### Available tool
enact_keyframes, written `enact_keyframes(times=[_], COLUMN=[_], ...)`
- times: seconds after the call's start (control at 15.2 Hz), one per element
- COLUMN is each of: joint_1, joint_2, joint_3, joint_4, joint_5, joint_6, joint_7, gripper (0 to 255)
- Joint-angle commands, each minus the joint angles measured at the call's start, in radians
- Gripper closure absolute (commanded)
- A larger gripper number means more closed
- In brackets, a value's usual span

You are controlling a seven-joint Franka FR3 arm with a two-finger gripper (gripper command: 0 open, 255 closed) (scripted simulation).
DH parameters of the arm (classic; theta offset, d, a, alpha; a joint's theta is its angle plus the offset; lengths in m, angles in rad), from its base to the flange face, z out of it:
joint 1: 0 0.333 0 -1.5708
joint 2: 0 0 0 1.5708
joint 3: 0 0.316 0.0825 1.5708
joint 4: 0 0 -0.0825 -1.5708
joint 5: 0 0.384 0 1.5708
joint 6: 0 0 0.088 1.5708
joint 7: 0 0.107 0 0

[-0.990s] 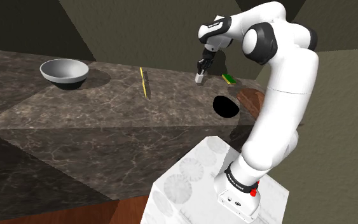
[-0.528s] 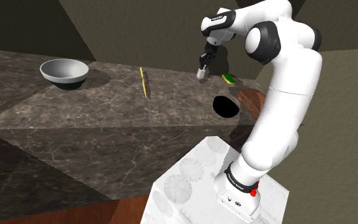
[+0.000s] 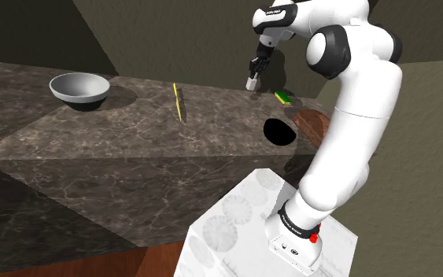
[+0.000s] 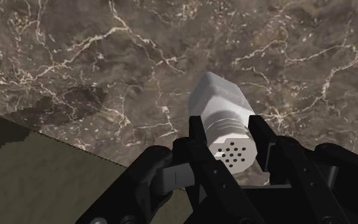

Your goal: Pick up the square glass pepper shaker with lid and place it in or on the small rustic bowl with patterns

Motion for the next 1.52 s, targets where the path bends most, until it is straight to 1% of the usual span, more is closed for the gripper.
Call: enact_keyframes(times=[0.0,0.26,0.59,0.86,1.12,1.45], joint_1=[-0.001,-0.005,0.038,0.044,0.025,-0.023], joint_2=[-0.001,-0.003,-0.228,-0.402,-0.570,-0.773], joint_3=[-0.001,-0.003,-0.025,-0.027,-0.016,0.007], joint_4=[0.024,0.071,-0.189,-0.357,-0.499,-0.646], joint_5=[-0.001,-0.003,-0.106,-0.195,-0.277,-0.361], joint_6=[-0.025,-0.074,-0.015,0.000,-0.010,-0.054], joint_7=[0.001,0.003,0.023,0.051,0.076,0.092], gripper=[255,255,255,255,255,255])
